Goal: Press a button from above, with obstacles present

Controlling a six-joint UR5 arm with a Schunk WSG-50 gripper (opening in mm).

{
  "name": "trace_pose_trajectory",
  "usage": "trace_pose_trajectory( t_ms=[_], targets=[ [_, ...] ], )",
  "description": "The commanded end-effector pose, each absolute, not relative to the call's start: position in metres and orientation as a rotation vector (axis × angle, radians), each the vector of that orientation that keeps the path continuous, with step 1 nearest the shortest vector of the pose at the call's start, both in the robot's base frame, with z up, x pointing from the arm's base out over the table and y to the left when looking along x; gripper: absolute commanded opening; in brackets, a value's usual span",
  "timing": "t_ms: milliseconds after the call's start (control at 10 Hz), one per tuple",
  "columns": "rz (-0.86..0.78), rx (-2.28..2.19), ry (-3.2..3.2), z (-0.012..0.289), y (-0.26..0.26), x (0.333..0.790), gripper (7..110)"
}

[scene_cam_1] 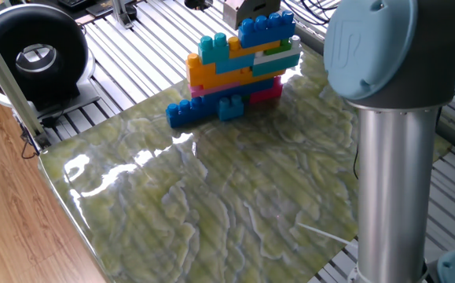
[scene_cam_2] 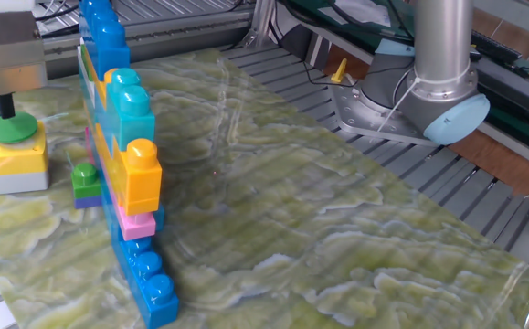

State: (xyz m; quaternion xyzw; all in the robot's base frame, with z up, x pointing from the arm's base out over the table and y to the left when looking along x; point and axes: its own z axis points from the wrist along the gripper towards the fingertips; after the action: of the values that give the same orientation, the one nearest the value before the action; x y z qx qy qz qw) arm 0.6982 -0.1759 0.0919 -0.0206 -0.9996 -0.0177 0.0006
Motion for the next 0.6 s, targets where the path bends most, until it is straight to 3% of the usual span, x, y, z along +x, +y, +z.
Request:
trace_pose_trajectory(
  t_ms=[0, 500],
  targets=[
    [-0.05, -0.073, -3.137, 0.094, -0.175, 0.7, 7],
    [0.027, -0.258, -3.115, 0.094, -0.187, 0.696, 7]
  ],
)
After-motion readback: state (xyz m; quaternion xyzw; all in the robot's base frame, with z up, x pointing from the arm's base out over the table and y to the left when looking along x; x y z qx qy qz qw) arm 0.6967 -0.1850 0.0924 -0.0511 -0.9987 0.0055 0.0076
